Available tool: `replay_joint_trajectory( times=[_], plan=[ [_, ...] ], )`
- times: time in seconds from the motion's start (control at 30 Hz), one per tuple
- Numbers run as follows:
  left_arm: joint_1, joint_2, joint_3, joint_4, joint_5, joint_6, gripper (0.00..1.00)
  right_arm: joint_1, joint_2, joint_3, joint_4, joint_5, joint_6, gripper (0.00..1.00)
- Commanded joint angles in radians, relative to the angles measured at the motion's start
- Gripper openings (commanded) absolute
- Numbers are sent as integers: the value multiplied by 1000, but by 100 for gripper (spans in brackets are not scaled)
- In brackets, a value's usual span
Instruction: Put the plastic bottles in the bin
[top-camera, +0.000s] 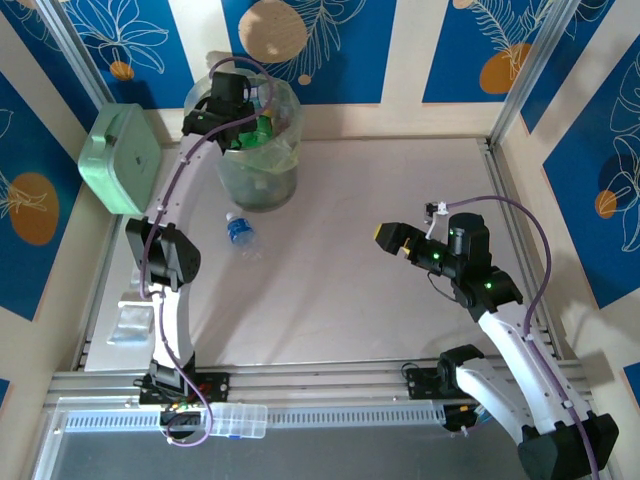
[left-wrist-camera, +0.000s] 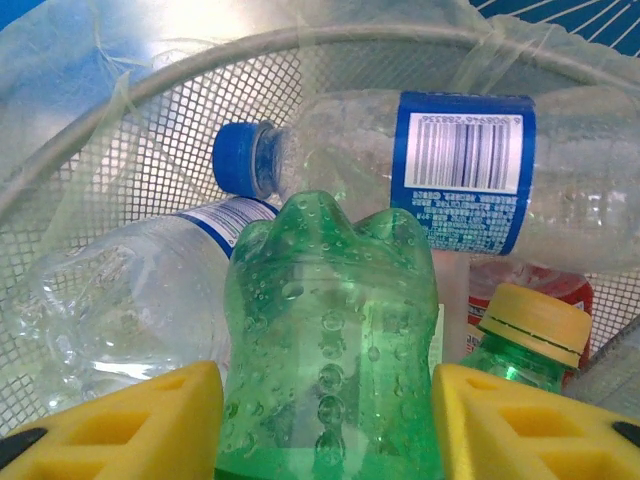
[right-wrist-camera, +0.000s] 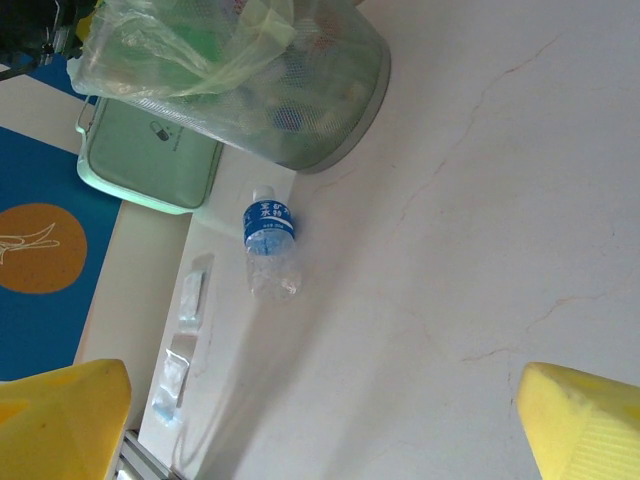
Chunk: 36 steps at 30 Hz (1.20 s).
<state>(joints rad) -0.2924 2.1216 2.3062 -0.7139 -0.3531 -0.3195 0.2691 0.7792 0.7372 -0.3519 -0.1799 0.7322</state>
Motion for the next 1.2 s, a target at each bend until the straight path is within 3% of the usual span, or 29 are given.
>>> replay_joint_trajectory(
  times=[0.0, 0.17, 0.33, 0.47, 0.8, 0.97, 1.17],
  plan=[
    [14, -12, -16, -90, -18, -39, 55, 4, -14, -13, 10, -6, -5, 99],
    [16, -76, -25, -21, 105, -46, 59, 5, -29, -3, 0, -10, -12, 99],
    [4, -173, -35, 55, 253, -33, 70, 7, -32, 38, -22, -17, -37, 99],
    [-4, -289, -114, 120, 321, -70, 73, 6, -40, 61, -39, -23, -60, 99],
    [-2, -726, -687, 244, 266, -247, 78, 81, -52, 68, -65, -17, -108, 99],
    [11, -933, -1027, 316, 182, -355, 80, 135, -47, 45, -46, 13, -100, 99],
    [51, -987, -1311, 365, 263, -478, 82, 148, -29, 3, 11, 20, -64, 99]
  ],
)
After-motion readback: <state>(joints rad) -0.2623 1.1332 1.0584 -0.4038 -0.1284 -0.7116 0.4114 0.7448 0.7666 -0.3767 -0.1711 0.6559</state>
